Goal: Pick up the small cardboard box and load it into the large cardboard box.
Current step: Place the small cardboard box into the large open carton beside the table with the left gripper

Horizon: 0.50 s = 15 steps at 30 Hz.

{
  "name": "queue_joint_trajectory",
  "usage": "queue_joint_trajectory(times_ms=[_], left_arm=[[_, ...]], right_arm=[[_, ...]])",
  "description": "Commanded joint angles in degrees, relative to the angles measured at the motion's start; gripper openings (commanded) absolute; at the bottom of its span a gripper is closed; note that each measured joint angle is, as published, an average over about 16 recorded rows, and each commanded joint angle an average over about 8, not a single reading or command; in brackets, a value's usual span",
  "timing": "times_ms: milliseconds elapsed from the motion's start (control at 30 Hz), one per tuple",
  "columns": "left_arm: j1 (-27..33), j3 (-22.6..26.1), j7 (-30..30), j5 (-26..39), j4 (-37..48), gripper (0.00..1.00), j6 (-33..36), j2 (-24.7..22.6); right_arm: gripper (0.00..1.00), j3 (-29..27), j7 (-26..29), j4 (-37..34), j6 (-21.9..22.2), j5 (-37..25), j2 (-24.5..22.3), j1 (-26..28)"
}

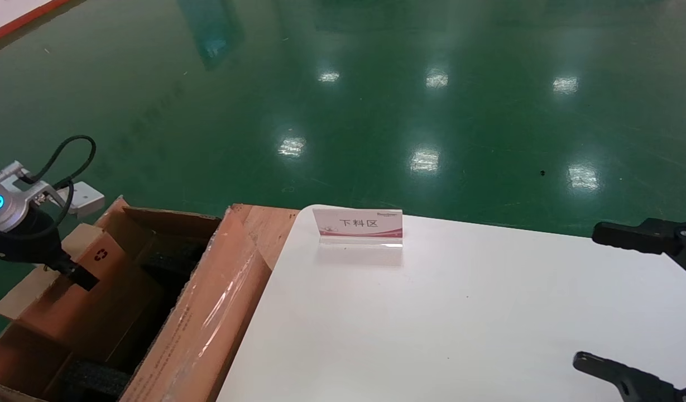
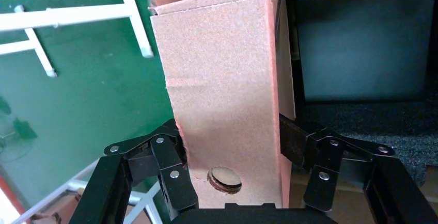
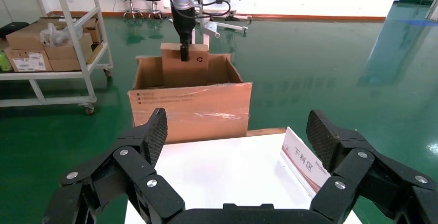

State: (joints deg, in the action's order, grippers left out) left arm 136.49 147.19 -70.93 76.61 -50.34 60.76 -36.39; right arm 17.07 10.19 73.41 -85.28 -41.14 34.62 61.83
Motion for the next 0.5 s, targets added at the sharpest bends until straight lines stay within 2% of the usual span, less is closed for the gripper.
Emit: queue_joint_trajectory(times_ms=[33,167,433,500], left_arm=[[-1.01,0.02,-0.14,-0.16,0.54,0.0,-0.35,-0.27],[-2.71,0.05,-0.22,-0.6,1.52,0.02,-0.51,-0.75],[-4.49,-0.05,-0.1,-1.08,2.67,0.99,-0.75,-1.35],[-4.49,-0.03,-0.1,-1.1,2.7,1.0,-0.68,-1.35]], right_arm=[[1.0,0.01,0.0,0.0,0.0,0.0,0.0,0.0],[1.0,0.02,-0.01,0.0,0.01,0.01,-0.01,0.0],[1.0,0.02,-0.02,-0.02,0.02,0.03,-0.02,-0.01],[1.0,0.02,-0.02,-0.02,0.02,0.03,-0.02,-0.01]])
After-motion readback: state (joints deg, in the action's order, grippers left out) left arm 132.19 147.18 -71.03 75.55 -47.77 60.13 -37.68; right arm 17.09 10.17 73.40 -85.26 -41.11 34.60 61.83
